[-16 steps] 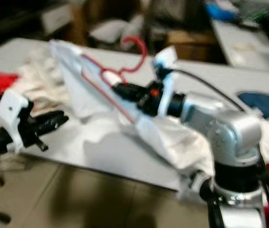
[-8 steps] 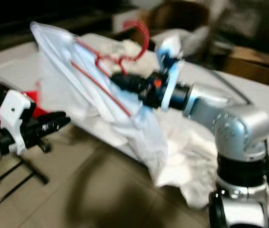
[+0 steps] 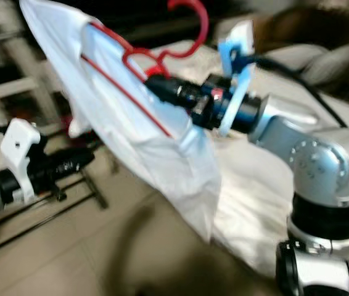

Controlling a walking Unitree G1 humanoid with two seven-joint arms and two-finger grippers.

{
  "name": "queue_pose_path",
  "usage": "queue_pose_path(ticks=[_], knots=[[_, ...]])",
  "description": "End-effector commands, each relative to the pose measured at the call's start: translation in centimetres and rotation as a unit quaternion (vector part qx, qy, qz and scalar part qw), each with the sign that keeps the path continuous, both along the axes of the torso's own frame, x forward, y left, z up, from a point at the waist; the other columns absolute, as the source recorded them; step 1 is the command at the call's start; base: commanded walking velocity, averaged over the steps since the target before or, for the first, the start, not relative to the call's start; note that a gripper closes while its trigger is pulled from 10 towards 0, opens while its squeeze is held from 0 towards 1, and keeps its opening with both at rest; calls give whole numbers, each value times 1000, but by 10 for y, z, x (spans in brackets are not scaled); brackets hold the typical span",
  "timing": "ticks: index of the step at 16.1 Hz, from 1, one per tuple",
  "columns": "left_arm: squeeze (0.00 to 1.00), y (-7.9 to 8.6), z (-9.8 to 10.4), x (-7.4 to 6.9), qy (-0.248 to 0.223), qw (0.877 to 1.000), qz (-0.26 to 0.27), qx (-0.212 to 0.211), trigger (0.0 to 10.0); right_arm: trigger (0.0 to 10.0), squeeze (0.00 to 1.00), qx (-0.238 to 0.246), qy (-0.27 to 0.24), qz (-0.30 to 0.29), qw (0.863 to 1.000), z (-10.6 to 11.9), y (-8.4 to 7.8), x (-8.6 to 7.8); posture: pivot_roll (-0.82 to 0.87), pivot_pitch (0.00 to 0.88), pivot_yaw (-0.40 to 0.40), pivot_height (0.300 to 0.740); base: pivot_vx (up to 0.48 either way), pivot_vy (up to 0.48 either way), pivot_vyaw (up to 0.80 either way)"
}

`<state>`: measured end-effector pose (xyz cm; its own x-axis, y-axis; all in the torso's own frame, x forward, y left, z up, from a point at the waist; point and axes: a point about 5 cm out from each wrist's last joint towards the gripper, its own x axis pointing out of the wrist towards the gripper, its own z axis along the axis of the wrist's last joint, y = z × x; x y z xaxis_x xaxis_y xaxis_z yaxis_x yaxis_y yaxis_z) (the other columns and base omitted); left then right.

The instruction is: Hang hanger

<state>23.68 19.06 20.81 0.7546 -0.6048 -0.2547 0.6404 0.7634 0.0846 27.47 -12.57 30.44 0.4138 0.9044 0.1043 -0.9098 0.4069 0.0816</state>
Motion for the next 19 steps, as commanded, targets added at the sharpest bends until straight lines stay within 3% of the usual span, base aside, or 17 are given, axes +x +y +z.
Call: queue_pose_path(ticks=[1,4,6,9,10,12,13,14,16,17,19], knots=[[0,1,2,0,-3,1000,2,4,10000,10000,0,5,-10,14,1000,6,2,-3,93,0,3,740,0,0,800],[0,0,2,-2,-2,1000,-2,3,10000,10000,0,-7,5,15,1000,1,2,-4,91,0,-1,740,0,0,800],[0,-4,1,-4,3,1000,-11,2,10000,10000,0,-25,30,4,999,-15,9,-3,88,0,-3,740,0,0,800],[0,-5,-8,-1,21,1000,17,-1,10000,10000,0,-110,42,-49,992,-51,15,3,80,0,-12,740,0,0,800],[0,-6,-9,-1,25,999,22,-5,10000,10000,0,-118,46,-57,990,-57,15,4,80,0,-14,740,0,0,800],[0,-17,-25,5,14,999,52,7,10000,10000,0,-168,83,-170,968,-101,3,13,79,0,-27,740,0,0,275],[0,-18,-27,6,7,998,58,11,10000,10000,0,-177,90,-195,961,-108,0,14,79,0,-27,740,0,0,0],[0,-20,-33,12,-9,996,84,10,10000,10000,0,-163,116,-266,943,-128,-10,18,73,1,-31,740,0,0,0],[0,-30,-45,26,-33,994,102,-14,10000,10000,0,-135,153,-356,912,-165,-26,13,70,1,-27,740,0,0,0],[0,-32,-49,29,-35,993,112,-26,10000,10000,0,-137,154,-387,899,-173,-32,11,60,0,-17,740,0,0,0],[0,-34,-64,36,-46,991,129,-4,10000,10000,0,-143,174,-441,869,-199,-48,-5,39,0,18,740,0,0,0]])
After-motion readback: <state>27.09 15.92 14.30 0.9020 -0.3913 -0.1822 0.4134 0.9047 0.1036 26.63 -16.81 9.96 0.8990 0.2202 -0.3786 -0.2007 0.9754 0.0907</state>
